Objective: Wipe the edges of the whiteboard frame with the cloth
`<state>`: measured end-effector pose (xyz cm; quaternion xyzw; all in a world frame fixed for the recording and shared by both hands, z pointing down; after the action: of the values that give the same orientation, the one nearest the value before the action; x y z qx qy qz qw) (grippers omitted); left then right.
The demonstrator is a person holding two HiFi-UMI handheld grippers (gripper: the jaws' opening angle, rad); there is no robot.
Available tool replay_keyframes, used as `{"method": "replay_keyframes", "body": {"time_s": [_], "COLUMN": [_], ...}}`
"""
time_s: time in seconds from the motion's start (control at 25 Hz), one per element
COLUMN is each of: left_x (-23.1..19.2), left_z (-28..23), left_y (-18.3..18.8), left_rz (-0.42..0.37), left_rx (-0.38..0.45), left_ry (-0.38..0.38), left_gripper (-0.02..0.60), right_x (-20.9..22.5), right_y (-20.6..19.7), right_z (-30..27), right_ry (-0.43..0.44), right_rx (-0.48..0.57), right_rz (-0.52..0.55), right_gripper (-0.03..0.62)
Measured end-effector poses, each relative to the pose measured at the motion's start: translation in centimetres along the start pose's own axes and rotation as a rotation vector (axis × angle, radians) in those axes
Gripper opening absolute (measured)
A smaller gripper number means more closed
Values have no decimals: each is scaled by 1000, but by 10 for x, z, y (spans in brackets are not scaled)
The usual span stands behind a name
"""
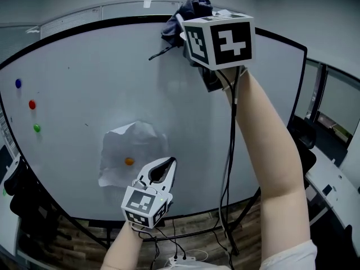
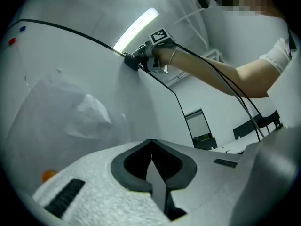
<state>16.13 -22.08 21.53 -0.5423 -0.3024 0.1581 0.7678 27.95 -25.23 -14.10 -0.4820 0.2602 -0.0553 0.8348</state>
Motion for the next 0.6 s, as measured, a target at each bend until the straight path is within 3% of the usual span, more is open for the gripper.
{"method": "replay_keyframes", "body": {"time_s": [0.2,0.44,0.6], "left_x": [40,85,95], "left_z": [-36,-71,-86], "left_y": [1,-2,-11], "left_rz": [47,37,73], "left_rx": [11,-15,-27], "left_ry": [16,92,93], "left_gripper": [18,18,18], "right_x": [50,119,140], "right_y": [-11,-23,-28], "right_z": [19,45,48], "right_ry": [0,-20,-27], "right_rx": [-3,-23,-28], "right_rz": [-10,8,8], "right_gripper": [77,77,77]}}
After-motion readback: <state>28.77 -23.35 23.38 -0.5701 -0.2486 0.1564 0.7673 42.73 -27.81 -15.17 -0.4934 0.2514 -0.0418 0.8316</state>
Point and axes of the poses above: the fingertips, and each gripper's own axes: z backward along the fingers, x to its right, y out of its top, the point moved 9 cm from there along z, backward along the fingers, and after that the axes turned 6 degrees about -z, right-handed, at the moved point
